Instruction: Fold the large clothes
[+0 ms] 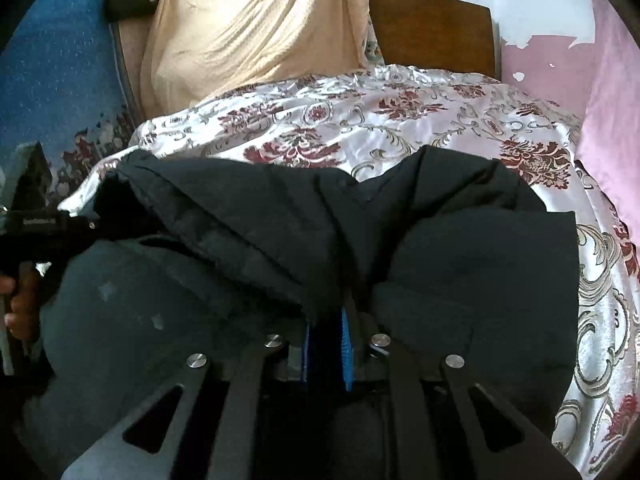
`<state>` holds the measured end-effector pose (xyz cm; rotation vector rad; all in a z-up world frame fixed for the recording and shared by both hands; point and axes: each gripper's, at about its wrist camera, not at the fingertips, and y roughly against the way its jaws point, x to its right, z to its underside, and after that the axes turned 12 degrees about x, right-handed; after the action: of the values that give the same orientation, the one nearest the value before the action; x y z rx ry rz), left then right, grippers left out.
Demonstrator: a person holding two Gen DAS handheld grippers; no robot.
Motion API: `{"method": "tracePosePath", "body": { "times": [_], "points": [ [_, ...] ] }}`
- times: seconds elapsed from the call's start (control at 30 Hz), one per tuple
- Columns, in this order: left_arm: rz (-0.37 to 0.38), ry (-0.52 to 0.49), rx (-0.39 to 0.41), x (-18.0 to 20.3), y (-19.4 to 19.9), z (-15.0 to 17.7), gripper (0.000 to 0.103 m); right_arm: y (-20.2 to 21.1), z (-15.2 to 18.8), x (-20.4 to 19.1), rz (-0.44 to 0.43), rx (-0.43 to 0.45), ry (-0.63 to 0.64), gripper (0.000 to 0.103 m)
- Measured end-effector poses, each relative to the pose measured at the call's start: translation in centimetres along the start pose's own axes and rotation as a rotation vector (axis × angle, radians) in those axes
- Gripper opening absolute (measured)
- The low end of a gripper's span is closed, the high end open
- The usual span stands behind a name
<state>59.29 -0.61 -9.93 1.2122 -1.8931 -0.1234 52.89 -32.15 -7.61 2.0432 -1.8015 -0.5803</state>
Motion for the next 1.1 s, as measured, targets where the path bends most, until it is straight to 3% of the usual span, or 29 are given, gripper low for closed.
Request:
{"method": "tracePosePath", "body": {
  "times": [0.07, 0.13, 0.23, 0.3, 0.43, 0.47, 0.5, 0.57, 0.67, 0.83, 0.97, 1.0, 1.1],
  "points": [
    [0.005, 0.0, 0.008, 0.2, 0.3, -0.2, 0.007, 1.0, -0.7, 0.5, -0.038, -0.015, -0.04, 0.017],
    [0.005, -0.006, 0.01, 0.5, 0.4, -0.4, 0.008, 2.7, -1.4, 0.9, -0.059, 0.024, -0.074, 0.028],
    [-0.004, -0.018, 0.014, 0.6, 0.5, -0.4, 0.008, 5.5, -3.5, 1.2, -0.056, 0.155, -0.124, 0.039],
    [-0.008, 0.003, 0.021, 0.7, 0.6, -0.4, 0.008, 5.6, -5.6, 0.9, -0.055, 0.205, -0.168, 0.04],
    [-0.048, -0.021, -0.005, 1.3, 0.8, -0.8, 0.012, 0.6, -8.6, -1.1, -0.087, 0.104, -0.146, 0.038],
    [-0.076, -0.037, -0.023, 1.7, 1.1, -1.0, 0.013, -1.1, -8.5, -1.7, -0.106, 0.054, -0.123, 0.034],
    [-0.098, -0.056, -0.032, 2.2, 1.6, -1.4, 0.013, -2.4, -8.0, -2.5, -0.122, 0.002, -0.096, 0.023],
    [-0.111, -0.095, -0.007, 2.9, 2.9, -1.9, 0.011, -3.6, -6.5, -3.7, -0.131, -0.062, -0.035, 0.017],
    [-0.056, -0.152, 0.063, 4.4, 4.9, -2.7, 0.012, -2.8, -4.0, -4.5, -0.134, -0.05, 0.029, 0.017],
    [-0.042, -0.201, 0.03, 7.0, 2.7, -3.5, 0.015, -1.4, -2.7, -3.6, -0.145, -0.053, 0.001, 0.017],
    [-0.171, -0.291, -0.113, 7.5, -2.0, -2.4, 0.015, -0.9, -2.5, -2.4, -0.119, -0.069, 0.02, 0.015],
    [-0.198, -0.315, -0.141, 7.3, -3.0, -2.2, 0.011, -1.0, -2.6, -2.1, -0.111, -0.078, 0.026, 0.014],
    [-0.282, -0.425, -0.161, 7.5, -4.8, -2.0, 0.005, -2.2, -3.1, -1.5, -0.062, -0.131, 0.075, 0.01]
  ]
}}
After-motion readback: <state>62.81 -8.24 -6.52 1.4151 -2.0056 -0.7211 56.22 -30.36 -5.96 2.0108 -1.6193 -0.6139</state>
